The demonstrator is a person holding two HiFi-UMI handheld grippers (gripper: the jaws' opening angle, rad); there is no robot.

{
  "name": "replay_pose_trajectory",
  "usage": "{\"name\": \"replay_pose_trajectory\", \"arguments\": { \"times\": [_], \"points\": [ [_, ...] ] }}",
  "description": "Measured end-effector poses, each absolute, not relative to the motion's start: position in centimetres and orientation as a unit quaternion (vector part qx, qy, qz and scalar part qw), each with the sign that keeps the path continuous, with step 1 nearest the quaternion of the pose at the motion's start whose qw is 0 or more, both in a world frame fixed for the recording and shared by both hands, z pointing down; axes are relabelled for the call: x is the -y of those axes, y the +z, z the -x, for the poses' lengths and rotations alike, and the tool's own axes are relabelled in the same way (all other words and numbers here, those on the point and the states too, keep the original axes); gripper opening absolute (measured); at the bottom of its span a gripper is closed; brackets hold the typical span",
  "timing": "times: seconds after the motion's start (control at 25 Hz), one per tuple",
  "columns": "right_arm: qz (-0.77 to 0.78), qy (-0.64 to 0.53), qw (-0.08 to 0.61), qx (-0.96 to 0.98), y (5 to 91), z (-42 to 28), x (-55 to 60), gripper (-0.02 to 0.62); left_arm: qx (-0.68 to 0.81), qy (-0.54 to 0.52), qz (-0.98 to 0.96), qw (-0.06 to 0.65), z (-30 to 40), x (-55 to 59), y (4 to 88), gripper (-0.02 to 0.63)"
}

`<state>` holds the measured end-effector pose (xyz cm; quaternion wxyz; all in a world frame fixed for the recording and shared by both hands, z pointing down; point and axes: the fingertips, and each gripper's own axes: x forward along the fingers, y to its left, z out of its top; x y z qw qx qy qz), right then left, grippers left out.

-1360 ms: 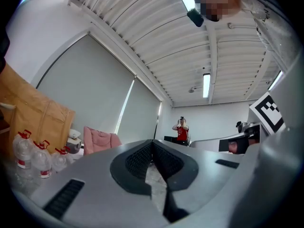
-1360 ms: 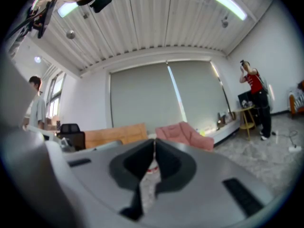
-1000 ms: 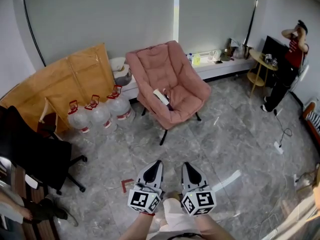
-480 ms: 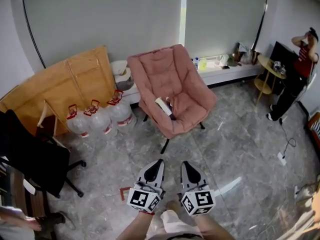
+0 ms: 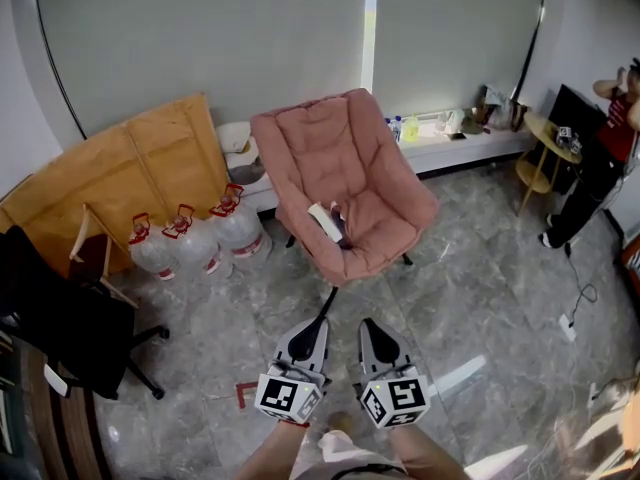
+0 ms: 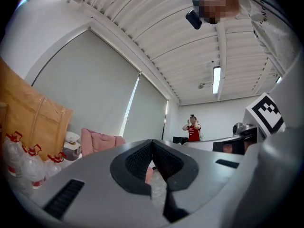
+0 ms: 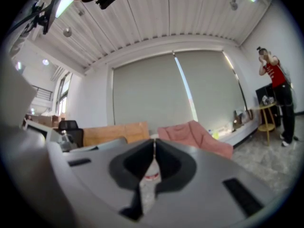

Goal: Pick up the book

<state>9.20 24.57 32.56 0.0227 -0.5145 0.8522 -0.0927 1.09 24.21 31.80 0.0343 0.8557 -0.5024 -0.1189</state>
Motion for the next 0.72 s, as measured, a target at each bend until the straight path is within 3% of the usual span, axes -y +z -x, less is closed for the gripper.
{"name": "replay_pose_trajectory", "arguments": {
  "times": [0.72],
  "points": [
    [0.496,-0.102,0.008,-0.862,34.2,-7.9,-18.6,0.014,0.521,-0.103,-0.846,0.046,-0.1,-18.2,33.8,0.015]
  ]
}}
